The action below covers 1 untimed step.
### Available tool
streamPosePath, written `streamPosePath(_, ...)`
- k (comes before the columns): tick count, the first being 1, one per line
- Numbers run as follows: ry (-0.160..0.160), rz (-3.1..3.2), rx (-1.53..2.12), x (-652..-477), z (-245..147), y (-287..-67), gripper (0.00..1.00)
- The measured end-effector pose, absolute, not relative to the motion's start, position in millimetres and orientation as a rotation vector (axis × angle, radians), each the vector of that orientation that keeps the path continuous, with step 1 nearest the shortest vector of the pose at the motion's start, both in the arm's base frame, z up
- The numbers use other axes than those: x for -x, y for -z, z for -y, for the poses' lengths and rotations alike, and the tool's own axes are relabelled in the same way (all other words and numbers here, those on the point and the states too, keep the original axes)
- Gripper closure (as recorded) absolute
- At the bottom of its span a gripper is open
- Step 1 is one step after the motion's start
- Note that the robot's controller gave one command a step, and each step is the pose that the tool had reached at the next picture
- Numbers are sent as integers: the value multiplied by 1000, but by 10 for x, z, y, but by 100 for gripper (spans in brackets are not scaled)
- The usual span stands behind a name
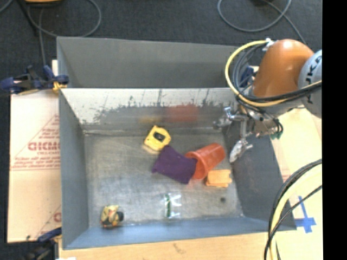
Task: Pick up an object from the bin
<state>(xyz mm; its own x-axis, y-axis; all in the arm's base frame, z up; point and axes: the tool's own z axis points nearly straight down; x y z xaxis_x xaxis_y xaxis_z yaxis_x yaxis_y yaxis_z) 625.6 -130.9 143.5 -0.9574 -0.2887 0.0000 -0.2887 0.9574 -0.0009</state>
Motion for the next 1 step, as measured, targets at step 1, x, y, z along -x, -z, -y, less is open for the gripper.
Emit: streamPosePath(1,17,-3094,450,-6223,965,-806,100)
